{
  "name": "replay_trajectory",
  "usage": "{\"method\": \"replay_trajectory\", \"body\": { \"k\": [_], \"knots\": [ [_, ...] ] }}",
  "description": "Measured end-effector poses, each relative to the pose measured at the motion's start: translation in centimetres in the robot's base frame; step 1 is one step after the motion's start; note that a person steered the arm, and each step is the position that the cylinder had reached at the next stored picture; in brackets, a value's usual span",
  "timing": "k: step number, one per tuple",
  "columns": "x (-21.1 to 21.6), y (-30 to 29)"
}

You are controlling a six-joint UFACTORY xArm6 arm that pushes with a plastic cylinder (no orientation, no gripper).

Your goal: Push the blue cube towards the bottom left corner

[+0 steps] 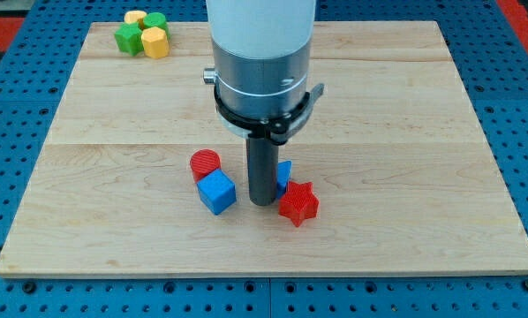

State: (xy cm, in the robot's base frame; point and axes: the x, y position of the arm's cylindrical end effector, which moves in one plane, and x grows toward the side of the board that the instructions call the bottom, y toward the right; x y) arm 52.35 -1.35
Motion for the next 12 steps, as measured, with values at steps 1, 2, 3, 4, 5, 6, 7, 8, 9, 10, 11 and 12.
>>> {"method": "replay_trajectory", "body": {
  "k": [1, 2, 3, 4, 5, 6, 7, 8, 9, 10, 11, 12],
  "knots": [
    [0.0, -3.0],
    [0.0, -5.8],
    [0.0, -8.7],
    [-0.8, -11.9],
    [-2.9, -13.7],
    [-2.8, -16.2],
    [-1.8, -17.3],
    [-1.8, -17.4],
    [-1.4, -17.6],
    [-0.6, -18.4],
    [-0.6, -18.4],
    [-0.6, -13.9]
  ]
}}
